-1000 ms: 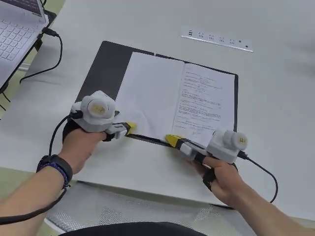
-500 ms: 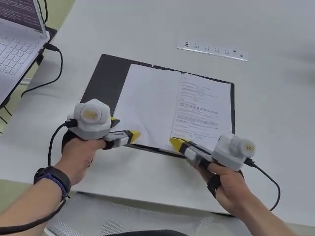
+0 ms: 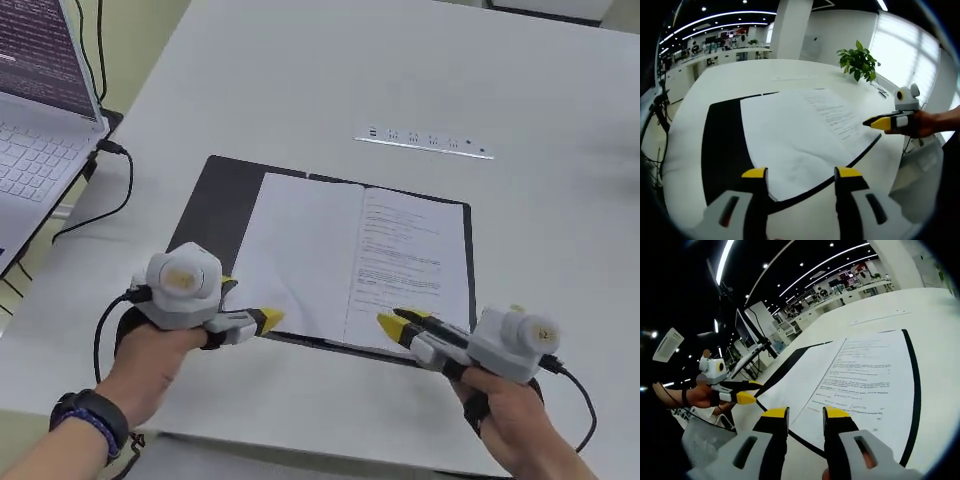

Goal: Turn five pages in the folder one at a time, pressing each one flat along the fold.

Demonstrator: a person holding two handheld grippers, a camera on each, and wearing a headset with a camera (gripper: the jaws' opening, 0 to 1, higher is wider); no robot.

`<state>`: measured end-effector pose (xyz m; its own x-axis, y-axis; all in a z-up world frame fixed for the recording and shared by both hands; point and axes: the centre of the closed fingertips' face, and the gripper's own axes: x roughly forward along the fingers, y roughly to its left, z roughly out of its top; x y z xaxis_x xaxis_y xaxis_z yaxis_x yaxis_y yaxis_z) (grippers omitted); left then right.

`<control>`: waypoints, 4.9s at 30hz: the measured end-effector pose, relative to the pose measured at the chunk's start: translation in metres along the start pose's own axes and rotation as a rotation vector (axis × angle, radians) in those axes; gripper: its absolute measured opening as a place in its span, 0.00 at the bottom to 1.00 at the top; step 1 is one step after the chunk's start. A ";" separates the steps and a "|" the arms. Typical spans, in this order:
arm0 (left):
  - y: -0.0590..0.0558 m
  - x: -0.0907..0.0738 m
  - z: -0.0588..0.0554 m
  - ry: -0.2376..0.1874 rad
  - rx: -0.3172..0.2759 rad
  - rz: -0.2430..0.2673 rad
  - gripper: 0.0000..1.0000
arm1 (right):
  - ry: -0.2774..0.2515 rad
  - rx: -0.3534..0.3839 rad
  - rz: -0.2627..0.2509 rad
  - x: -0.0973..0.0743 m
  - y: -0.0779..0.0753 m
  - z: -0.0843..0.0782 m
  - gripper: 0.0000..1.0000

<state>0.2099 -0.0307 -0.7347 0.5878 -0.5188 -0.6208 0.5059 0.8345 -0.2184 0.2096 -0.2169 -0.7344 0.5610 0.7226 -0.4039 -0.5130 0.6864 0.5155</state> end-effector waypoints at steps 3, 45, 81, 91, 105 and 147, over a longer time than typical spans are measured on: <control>0.002 -0.003 0.002 -0.007 0.015 0.005 0.53 | 0.009 -0.024 -0.017 -0.008 -0.005 0.003 0.30; -0.020 -0.076 -0.009 -0.014 0.105 0.076 0.60 | 0.067 -0.220 -0.132 -0.122 -0.029 -0.008 0.50; -0.066 -0.034 0.021 -0.004 0.152 0.000 0.59 | -0.008 -0.102 -0.147 -0.141 -0.039 -0.018 0.48; -0.086 -0.016 0.030 0.009 0.178 -0.046 0.59 | -0.019 -0.073 -0.156 -0.148 -0.044 -0.020 0.48; -0.120 0.034 0.039 0.037 0.218 -0.132 0.58 | -0.031 -0.041 -0.148 -0.151 -0.049 -0.022 0.48; -0.200 0.168 0.025 0.143 0.256 -0.156 0.60 | 0.019 0.004 -0.123 -0.147 -0.064 -0.029 0.46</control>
<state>0.2237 -0.2893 -0.7767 0.4050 -0.5903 -0.6982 0.7359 0.6636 -0.1343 0.1413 -0.3649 -0.7297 0.6067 0.6347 -0.4786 -0.4383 0.7694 0.4646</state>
